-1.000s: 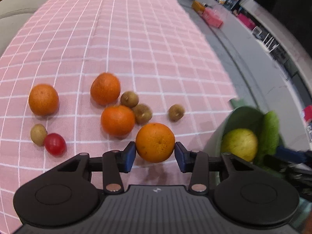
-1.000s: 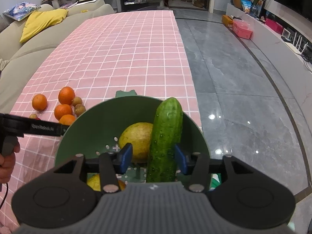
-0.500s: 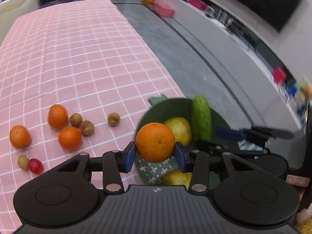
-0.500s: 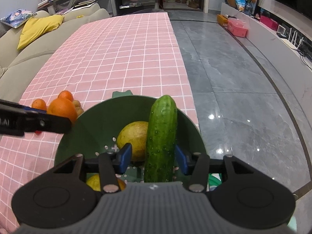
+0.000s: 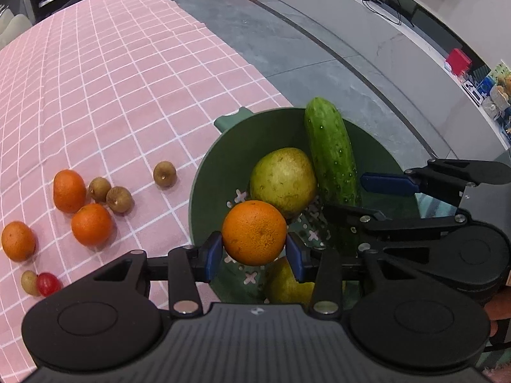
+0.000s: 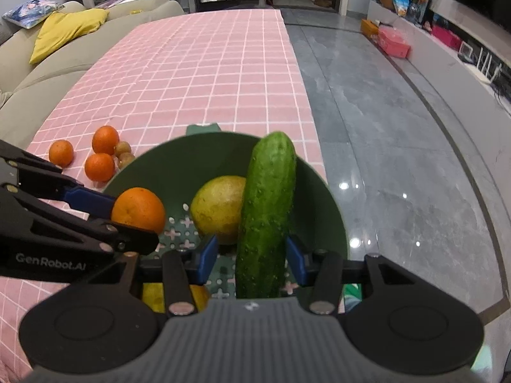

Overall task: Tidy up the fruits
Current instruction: 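Carry the orange with the left tool over the colander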

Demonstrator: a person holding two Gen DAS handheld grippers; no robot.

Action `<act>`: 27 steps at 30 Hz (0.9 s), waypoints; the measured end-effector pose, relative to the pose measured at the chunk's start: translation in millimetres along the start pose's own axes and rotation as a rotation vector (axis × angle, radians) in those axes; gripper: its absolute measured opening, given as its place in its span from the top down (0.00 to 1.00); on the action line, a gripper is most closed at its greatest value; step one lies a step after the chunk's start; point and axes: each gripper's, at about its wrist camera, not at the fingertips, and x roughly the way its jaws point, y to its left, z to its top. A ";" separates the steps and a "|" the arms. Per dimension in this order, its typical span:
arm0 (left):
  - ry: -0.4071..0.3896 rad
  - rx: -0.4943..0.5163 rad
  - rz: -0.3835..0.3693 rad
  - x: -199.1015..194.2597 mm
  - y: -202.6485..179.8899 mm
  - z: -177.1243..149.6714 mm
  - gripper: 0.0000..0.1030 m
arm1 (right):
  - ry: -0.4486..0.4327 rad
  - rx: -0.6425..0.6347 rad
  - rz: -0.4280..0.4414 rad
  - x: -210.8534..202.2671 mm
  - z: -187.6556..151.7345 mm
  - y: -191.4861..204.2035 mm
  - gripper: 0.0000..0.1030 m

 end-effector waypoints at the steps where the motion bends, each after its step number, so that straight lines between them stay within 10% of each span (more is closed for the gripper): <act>1: -0.002 0.006 0.001 0.2 -0.9 0.8 0.53 | 0.005 0.006 -0.003 1.1 0.0 -0.9 0.56; 27: -0.031 -0.082 -0.070 -3.1 6.2 -11.4 0.45 | 0.051 0.034 -0.025 2.5 -2.7 -2.9 0.56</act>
